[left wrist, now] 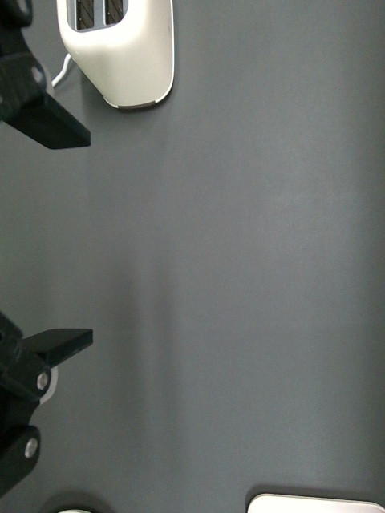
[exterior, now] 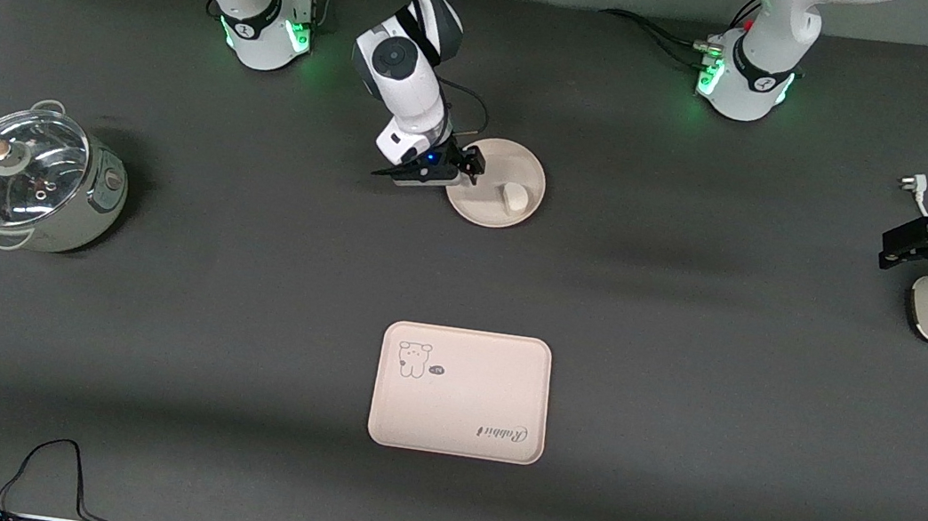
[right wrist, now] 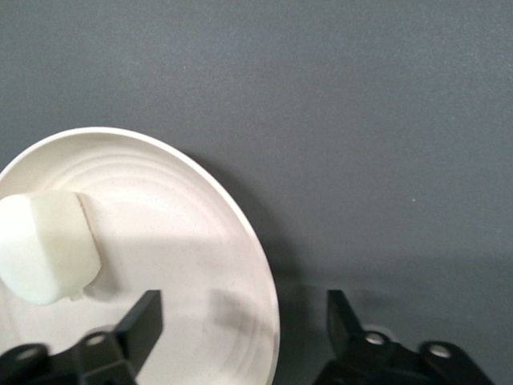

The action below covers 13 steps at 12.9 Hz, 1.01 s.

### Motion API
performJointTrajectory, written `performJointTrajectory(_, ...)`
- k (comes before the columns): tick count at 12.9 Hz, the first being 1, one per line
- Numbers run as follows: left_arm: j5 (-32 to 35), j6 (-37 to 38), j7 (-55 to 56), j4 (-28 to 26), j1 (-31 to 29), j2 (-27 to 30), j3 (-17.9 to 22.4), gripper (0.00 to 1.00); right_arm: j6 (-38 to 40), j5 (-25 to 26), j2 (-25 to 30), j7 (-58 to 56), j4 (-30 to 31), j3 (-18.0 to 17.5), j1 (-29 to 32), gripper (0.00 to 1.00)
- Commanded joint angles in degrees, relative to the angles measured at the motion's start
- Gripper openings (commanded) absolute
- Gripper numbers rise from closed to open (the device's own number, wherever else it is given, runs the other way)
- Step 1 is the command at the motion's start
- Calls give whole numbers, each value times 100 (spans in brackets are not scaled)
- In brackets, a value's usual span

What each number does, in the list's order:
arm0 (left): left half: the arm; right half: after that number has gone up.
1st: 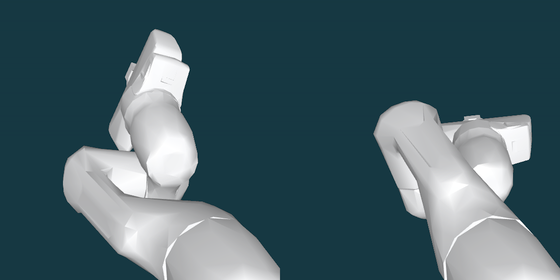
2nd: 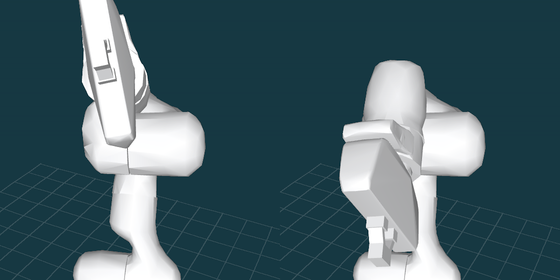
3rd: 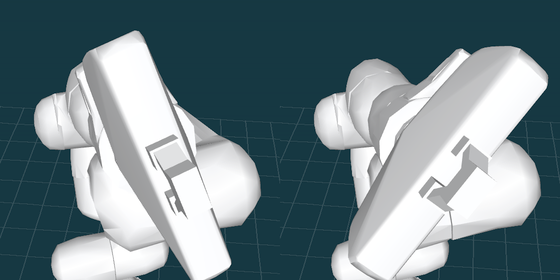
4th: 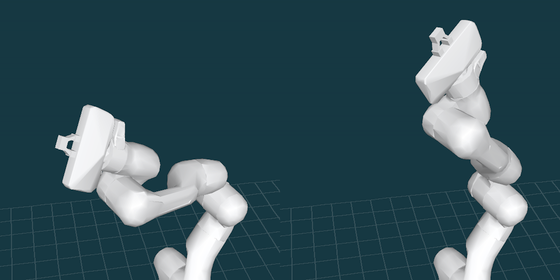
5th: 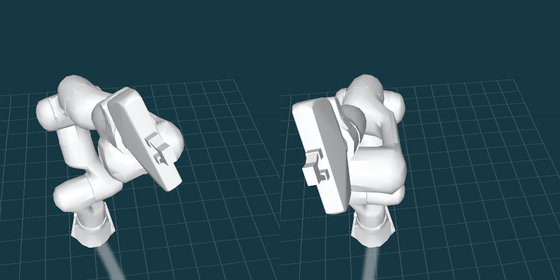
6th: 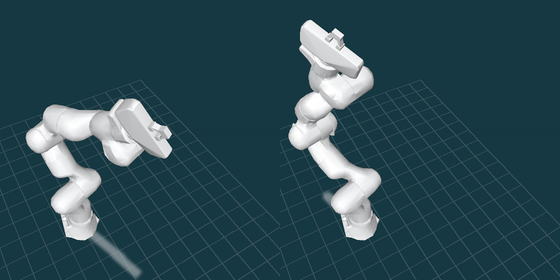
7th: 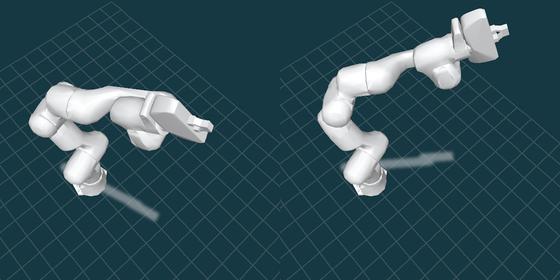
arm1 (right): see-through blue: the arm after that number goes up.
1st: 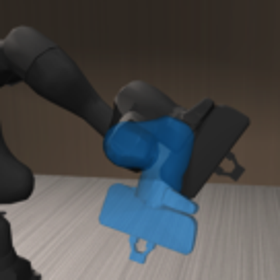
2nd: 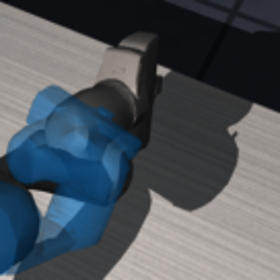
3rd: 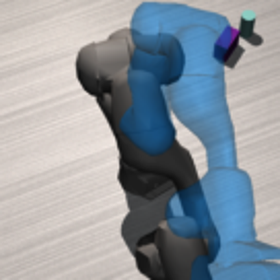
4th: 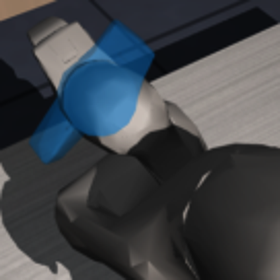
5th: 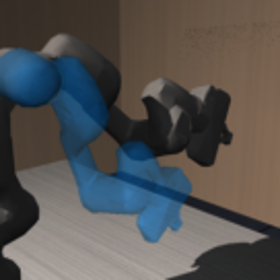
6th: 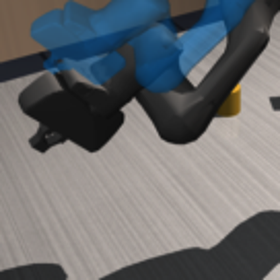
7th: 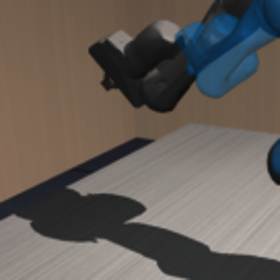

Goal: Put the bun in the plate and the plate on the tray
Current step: 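Lower the right gripper to the plate rim and grasp it, then carry the plate with the right gripper onto the white tray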

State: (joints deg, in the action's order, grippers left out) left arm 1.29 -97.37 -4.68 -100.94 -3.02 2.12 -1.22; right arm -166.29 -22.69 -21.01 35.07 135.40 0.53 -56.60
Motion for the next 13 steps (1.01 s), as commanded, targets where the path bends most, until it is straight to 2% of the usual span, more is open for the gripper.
performJointTrajectory(1, 12, -1, -59, 40, 65, -18, 69, 100, 79, -201, 150, -386, 119, 9, 17, 58)
performJointTrajectory(3, 12, -10, -59, 66, 73, -18, 69, 100, 70, -201, 132, -466, 136, 9, 17, 50)
performJointTrajectory(4, 12, -19, -59, 75, 73, -18, 69, 100, 70, -201, 132, -466, 136, 9, 26, 41)
performJointTrajectory(6, 21, -36, -68, 84, 56, -18, 69, 100, 79, -201, 132, -466, 136, 9, 26, 12)
performJointTrajectory(7, 21, -37, -68, 118, 64, -53, 69, 100, 88, -201, 132, -466, 136, 9, 26, 4)
performJointTrajectory(8, 21, -37, -68, 154, 82, -71, 69, 100, 105, -201, 149, -466, 136, 9, 26, 0)
performJointTrajectory(11, 12, -28, -68, 154, 82, -71, 69, 100, 114, -201, 193, -475, 127, 17, 35, 0)
performJointTrajectory(13, 3, 16, -59, 154, 82, -71, 69, 100, 376, -201, 473, -553, 119, 35, 157, 0)
